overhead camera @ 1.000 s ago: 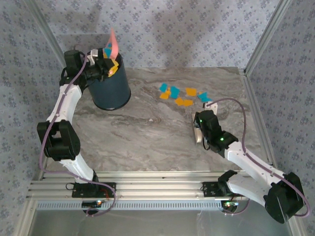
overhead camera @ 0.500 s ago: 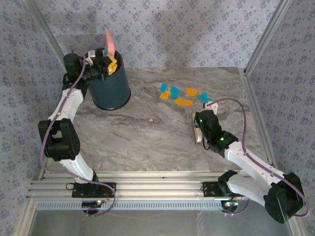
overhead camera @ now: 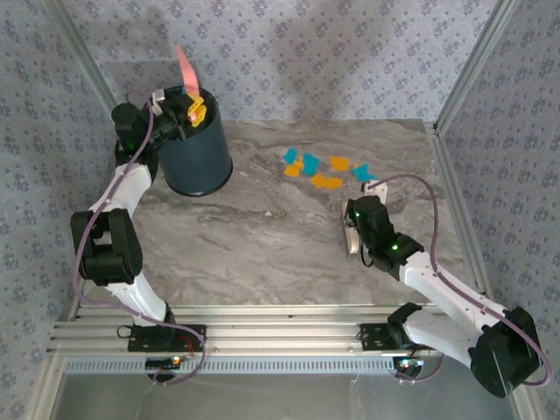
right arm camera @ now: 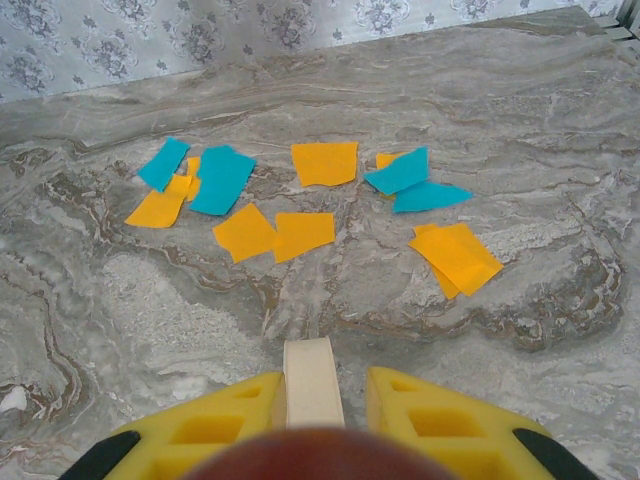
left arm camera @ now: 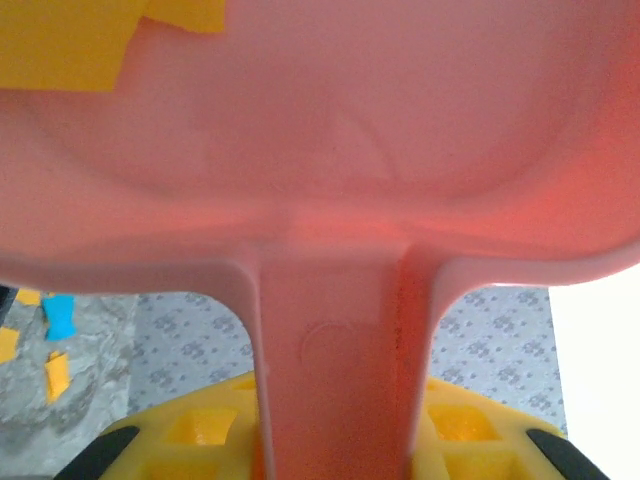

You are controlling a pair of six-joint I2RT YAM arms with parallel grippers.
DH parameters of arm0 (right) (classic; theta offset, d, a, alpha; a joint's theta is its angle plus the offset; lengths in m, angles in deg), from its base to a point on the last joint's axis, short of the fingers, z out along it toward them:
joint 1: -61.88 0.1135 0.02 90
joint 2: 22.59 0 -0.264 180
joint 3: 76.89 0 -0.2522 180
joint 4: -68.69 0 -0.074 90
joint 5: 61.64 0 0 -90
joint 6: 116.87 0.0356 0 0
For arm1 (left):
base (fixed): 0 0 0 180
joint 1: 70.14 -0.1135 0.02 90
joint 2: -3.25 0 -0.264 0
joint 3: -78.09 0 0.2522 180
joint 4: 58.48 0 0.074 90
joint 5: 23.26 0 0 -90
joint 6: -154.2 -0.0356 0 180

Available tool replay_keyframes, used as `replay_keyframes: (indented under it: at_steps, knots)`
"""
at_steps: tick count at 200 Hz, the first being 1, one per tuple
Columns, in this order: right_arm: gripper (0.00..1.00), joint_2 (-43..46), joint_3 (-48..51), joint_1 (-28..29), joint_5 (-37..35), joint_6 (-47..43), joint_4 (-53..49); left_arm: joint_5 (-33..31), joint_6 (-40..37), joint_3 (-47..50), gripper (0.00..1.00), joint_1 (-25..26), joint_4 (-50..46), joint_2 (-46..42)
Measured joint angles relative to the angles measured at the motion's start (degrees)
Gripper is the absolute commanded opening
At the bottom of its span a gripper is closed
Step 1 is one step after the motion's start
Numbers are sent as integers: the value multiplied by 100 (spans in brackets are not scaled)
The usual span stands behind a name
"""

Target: Sweep away the paper scraps from the table

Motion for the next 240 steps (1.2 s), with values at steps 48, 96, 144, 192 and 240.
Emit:
replay_keyframes:
  at_steps: [48, 96, 144, 192, 240]
  knots:
    - [0, 0, 0, 0, -2, 20, -11, -295, 811, 160, 0, 50, 822, 37]
    - [0, 0, 0, 0, -2, 22, -11, -678, 1460, 251, 0, 282, 1609, 225]
    - [0, 0, 0, 0, -2, 22, -22, -892, 1775, 402, 0, 428, 1906, 461]
    - [0, 0, 0, 0, 0, 17, -31, -807, 1567, 411, 0, 426, 1823, 461]
    - [0, 0, 0, 0, 39, 17, -31, -525, 544, 387, 0, 415, 767, 201]
